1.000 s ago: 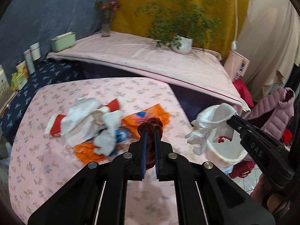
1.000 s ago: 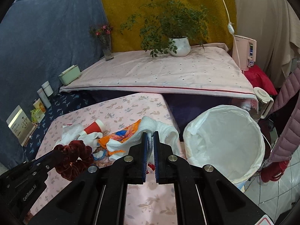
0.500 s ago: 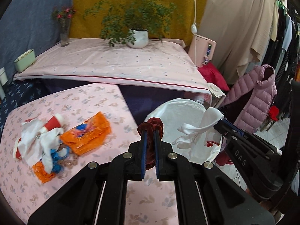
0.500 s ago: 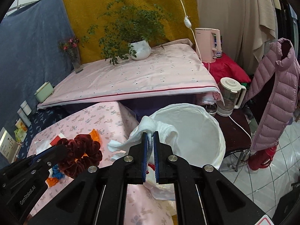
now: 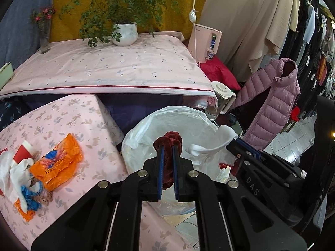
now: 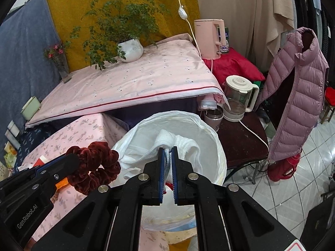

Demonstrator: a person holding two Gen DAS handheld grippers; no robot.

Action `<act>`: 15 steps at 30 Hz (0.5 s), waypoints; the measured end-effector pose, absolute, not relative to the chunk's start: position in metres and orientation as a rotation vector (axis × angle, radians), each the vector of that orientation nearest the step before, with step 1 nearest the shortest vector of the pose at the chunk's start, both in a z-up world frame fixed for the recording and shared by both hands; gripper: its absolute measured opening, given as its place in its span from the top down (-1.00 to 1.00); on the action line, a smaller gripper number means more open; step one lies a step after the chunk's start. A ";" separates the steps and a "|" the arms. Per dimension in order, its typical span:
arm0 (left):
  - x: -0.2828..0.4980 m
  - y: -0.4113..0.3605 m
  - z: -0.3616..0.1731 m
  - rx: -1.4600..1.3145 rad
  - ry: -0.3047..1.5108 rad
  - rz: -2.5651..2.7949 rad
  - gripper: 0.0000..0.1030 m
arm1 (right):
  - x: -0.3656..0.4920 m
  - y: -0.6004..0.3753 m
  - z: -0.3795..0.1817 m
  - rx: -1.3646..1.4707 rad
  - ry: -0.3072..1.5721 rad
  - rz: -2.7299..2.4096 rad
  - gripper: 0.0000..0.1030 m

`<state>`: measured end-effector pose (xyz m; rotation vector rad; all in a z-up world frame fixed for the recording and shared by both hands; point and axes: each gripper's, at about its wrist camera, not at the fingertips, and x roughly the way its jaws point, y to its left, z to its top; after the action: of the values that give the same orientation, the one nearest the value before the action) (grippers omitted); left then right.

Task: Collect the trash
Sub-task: 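Carry the scrunchie with the left gripper over the bin and release it, then move the right gripper to the orange plastic bag on the table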

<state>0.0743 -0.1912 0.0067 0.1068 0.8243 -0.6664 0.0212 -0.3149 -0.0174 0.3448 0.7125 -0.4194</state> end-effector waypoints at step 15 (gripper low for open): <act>0.092 -0.169 0.002 0.055 0.828 -0.553 0.20 | 0.021 -0.316 -0.016 0.363 0.697 -0.444 0.10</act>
<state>0.0917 -0.1685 0.0017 0.0549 0.8280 -0.5531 0.0209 -0.3163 -0.0158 0.3628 0.6966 -0.4444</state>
